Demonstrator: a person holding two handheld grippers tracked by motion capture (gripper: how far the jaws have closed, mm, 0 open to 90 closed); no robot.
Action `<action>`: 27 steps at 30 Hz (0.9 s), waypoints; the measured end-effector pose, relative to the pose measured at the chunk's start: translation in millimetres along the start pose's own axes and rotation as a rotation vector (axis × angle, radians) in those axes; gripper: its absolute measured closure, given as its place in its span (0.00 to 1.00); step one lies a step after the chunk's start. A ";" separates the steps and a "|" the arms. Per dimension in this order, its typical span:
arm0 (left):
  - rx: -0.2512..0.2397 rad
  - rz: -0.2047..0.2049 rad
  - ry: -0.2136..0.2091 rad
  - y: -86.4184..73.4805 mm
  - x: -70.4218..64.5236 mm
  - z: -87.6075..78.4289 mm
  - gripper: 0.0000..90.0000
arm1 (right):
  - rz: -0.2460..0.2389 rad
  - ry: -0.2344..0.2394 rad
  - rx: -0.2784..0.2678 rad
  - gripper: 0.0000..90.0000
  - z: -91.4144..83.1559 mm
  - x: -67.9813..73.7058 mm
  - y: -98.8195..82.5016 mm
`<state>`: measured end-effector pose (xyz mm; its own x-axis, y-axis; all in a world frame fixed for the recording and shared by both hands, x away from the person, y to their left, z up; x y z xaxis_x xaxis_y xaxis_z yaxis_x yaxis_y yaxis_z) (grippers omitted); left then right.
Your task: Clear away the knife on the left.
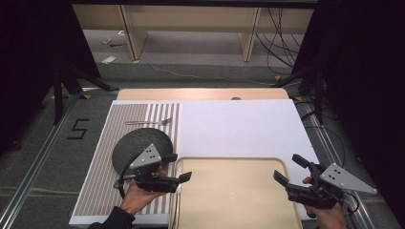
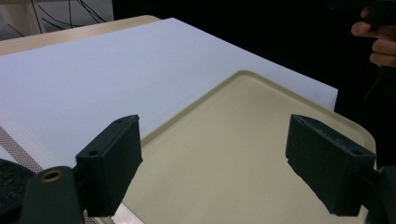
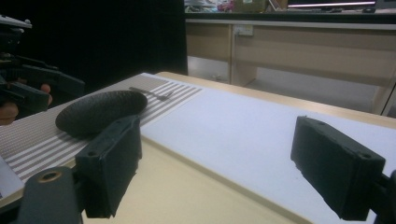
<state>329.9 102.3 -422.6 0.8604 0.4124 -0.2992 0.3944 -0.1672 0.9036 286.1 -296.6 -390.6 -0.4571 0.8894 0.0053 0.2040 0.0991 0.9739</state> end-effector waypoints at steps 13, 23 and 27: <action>-0.051 0.006 0.017 -0.2 -3.8 -9.5 0.21 | -0.005 0.007 0.000 0.19 -0.3 0.2 -0.1; -0.069 0.009 0.029 -0.6 -8.7 -16.6 0.21 | -0.009 0.010 0.004 0.19 0.7 1.3 -0.7; -0.076 0.005 0.033 -1.6 -10.6 -18.3 0.21 | -0.008 0.012 0.008 0.19 0.4 1.2 -0.9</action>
<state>314.3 114.6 -415.2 0.8507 0.4412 -0.2856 0.3634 -0.1011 0.9261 285.7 -295.4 -391.6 -0.4689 0.8833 0.0005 0.2071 0.1094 0.9722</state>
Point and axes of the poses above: each handheld gripper's, and its own axes: z roughly forward along the jaws, y roughly out of its top, x roughly to its left, the point moved 3 cm from there along z, roughly forward along the jaws, and after that the axes turned 11 degrees about -y, right-handed, at the moved point
